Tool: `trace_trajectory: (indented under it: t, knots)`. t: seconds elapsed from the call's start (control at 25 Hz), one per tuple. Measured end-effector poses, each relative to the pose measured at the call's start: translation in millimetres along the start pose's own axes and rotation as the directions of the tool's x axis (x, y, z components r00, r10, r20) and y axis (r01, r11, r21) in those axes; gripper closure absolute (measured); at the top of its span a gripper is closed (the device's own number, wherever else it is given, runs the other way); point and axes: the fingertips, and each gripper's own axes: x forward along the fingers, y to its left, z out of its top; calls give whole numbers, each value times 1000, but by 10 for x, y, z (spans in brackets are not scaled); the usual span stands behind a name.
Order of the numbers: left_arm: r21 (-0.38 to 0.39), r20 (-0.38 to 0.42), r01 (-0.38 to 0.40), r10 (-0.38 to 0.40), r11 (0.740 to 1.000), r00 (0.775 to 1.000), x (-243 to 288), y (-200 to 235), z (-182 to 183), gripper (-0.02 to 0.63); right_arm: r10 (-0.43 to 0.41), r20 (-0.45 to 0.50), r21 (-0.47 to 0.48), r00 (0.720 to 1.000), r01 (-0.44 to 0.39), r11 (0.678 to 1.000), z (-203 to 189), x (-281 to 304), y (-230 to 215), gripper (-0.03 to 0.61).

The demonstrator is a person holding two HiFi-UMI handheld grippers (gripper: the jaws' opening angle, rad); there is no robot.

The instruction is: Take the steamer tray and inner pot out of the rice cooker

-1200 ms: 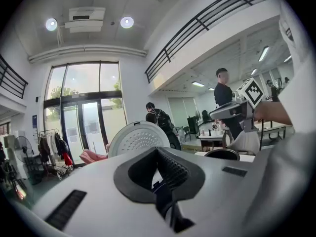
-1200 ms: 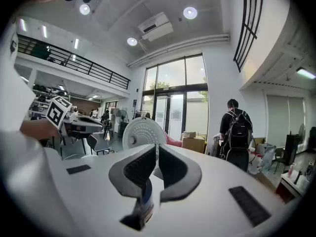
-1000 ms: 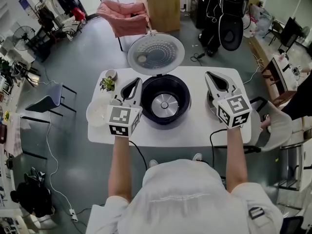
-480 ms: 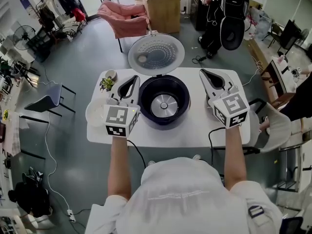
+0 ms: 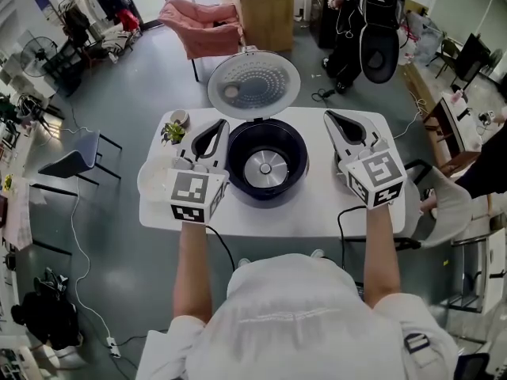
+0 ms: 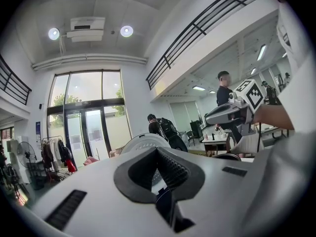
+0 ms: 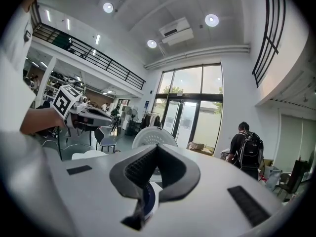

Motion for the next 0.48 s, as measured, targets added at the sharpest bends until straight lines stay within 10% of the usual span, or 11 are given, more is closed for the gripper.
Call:
trace_trajectory:
  t: [0.48]
  knots:
    - [-1, 9, -2, 2, 1000, 1000, -26, -29, 37, 598, 6, -2, 10, 1000, -6, 1000, -49, 2, 11, 552]
